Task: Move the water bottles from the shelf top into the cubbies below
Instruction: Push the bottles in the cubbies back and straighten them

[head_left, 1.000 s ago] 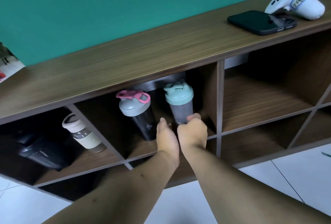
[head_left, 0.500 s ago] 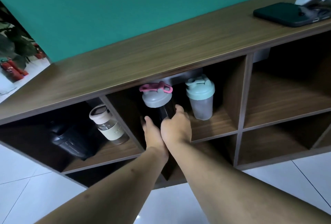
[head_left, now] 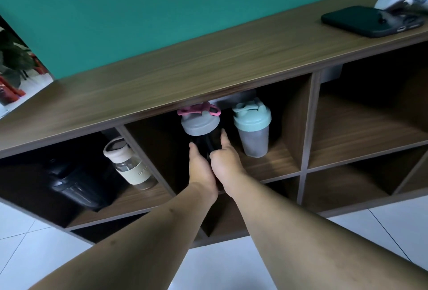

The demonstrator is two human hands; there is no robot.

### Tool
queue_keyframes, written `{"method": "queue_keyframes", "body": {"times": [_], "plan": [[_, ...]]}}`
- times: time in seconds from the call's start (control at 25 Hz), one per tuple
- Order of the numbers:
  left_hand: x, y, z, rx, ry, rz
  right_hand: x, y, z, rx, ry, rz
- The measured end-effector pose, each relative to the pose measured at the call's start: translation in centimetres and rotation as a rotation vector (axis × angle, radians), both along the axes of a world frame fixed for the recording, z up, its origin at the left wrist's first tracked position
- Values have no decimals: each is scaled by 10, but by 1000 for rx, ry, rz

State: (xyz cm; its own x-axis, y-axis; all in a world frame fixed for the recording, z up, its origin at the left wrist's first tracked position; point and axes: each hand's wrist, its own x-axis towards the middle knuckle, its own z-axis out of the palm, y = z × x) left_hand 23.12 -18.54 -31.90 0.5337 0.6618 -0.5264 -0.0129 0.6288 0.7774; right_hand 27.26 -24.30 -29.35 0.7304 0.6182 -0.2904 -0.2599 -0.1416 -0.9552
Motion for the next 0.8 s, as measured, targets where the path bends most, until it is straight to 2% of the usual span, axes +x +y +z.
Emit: {"method": "queue_keyframes", "body": {"times": [0.12, 0.24, 0.32, 0.4, 0.52, 0.56, 0.64, 0.8], "plan": [[-5, -1, -1, 54, -14, 4, -2, 3, -7, -38, -14, -14], [-29, -12, -9, 117, 44, 20, -12, -1, 3, -283, -121, -139], [-59, -24, -15, 175, 113, 40, -25, -6, 13, -443, -230, -126], [-91, -36, -20, 267, 170, 83, -43, -11, 18, -511, -266, 46], [-133, -34, -9, 335, 229, 264, -81, -17, 20, -570, -144, 462], [-145, -24, -9, 349, 233, 323, -95, -16, 22, -572, -121, 577], [-164, 0, -2, 389, 257, 370, -122, -7, 30, -507, -150, 646], [-179, 44, 14, 385, 135, 267, -156, 37, 42, -229, -90, 470]]}}
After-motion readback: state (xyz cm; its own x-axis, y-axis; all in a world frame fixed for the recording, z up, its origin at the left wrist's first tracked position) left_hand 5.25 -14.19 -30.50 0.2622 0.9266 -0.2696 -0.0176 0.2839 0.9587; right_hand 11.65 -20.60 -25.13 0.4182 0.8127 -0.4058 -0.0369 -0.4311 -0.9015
